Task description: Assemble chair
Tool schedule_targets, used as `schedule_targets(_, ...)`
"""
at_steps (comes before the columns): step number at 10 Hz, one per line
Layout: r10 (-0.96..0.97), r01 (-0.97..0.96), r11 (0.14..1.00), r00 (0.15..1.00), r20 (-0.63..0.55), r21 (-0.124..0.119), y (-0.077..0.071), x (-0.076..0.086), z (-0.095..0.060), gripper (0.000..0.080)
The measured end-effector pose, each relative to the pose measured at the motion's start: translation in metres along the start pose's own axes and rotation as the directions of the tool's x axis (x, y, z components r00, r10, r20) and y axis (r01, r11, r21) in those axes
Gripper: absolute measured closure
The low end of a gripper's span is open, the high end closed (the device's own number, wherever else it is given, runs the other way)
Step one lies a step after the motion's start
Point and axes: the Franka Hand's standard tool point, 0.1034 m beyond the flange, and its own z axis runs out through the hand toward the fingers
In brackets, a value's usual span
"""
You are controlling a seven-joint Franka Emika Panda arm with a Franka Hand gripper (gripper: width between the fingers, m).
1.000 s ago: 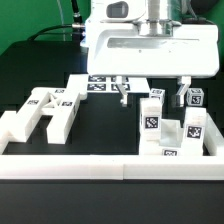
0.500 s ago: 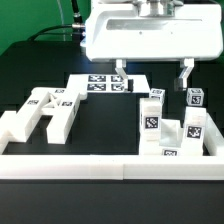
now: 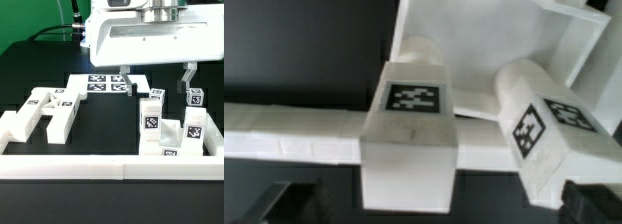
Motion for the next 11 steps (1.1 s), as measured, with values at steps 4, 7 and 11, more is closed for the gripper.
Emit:
schedule_targets(4, 0.008, -0.010, 1.000, 0.994, 0.110, 0.021, -0.004, 0.005, 0.006, 0.0150)
schedule_targets(7, 0.011, -0.012, 1.000, 0.996, 0.092, 0.014, 0.007, 0.008, 0.009, 0.0150)
schedule_targets(11, 0.018, -0.020, 1.000, 0.996, 0.089, 0.015, 0.010, 0.010, 0.003, 0.0150)
